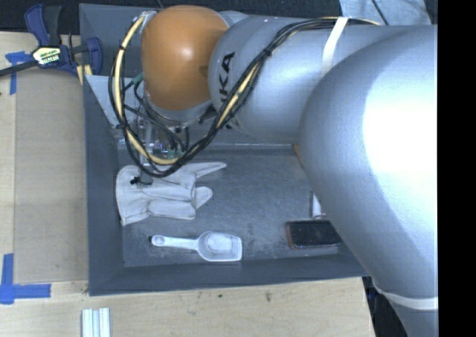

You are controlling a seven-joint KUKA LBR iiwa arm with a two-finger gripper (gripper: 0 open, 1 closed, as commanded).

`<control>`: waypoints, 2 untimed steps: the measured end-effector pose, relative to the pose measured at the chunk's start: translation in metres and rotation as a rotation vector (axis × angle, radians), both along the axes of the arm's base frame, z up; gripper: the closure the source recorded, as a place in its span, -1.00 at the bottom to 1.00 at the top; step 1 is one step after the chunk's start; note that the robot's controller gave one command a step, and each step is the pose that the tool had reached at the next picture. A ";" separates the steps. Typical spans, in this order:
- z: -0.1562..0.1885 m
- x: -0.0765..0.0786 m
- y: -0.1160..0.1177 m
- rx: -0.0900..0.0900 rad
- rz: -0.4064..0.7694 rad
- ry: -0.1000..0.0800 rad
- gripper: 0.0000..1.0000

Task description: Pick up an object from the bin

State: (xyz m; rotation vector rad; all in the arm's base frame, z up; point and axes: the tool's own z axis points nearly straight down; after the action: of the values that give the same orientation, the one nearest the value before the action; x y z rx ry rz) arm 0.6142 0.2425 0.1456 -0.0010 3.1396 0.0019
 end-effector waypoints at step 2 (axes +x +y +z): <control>-0.071 0.006 -0.045 0.002 -0.105 -0.004 1.00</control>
Offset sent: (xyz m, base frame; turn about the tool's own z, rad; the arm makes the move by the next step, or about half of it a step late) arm 0.0031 -0.0461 -0.0756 0.1060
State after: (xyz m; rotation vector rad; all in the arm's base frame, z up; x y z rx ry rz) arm 0.6200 0.1971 0.0744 0.1635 3.1312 0.0054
